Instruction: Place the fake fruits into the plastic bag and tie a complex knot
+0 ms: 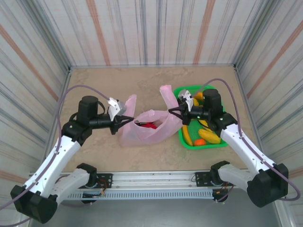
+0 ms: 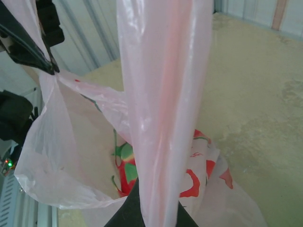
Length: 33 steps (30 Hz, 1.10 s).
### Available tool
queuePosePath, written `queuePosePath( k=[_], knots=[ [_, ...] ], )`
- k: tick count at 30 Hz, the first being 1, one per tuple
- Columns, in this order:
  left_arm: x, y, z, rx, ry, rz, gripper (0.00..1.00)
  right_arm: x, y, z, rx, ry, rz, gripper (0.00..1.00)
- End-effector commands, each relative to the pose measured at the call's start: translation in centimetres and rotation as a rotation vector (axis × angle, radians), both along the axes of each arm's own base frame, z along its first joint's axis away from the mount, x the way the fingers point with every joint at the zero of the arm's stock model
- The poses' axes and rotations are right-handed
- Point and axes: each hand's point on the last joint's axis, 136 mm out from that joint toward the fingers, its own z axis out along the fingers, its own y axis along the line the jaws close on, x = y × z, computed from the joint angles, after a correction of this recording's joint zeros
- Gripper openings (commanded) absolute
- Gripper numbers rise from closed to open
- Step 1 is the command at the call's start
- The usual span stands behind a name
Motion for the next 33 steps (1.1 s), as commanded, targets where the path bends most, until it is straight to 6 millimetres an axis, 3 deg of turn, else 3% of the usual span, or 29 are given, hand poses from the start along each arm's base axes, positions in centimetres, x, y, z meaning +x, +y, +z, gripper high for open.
queuePosePath(
  k=[1,13,26,30,33],
  knots=[
    [-1.2,-0.7,-0.6,0.066,0.004,-0.090,0.00,-0.1,0.7,0.3,-0.023,-0.023,0.039,0.00],
    [-1.7,-3.8,-1.4,0.204,-0.005,-0.250,0.00,-0.9,4.8,-0.7,-0.072,0.019,0.248,0.00],
    [-0.6,-5.3,-2.7,0.340,0.107,-0.316,0.00,-1.8,5.9,-0.6,-0.067,-0.012,0.392,0.02],
    [-0.4,-5.4,-2.9,0.365,0.132,-0.325,0.00,-1.9,6.0,-0.9,-0.065,-0.030,0.410,0.11],
    [0.0,-5.4,-3.1,0.378,0.156,-0.325,0.00,-2.1,6.0,-0.9,-0.060,-0.044,0.427,0.25]
  ],
)
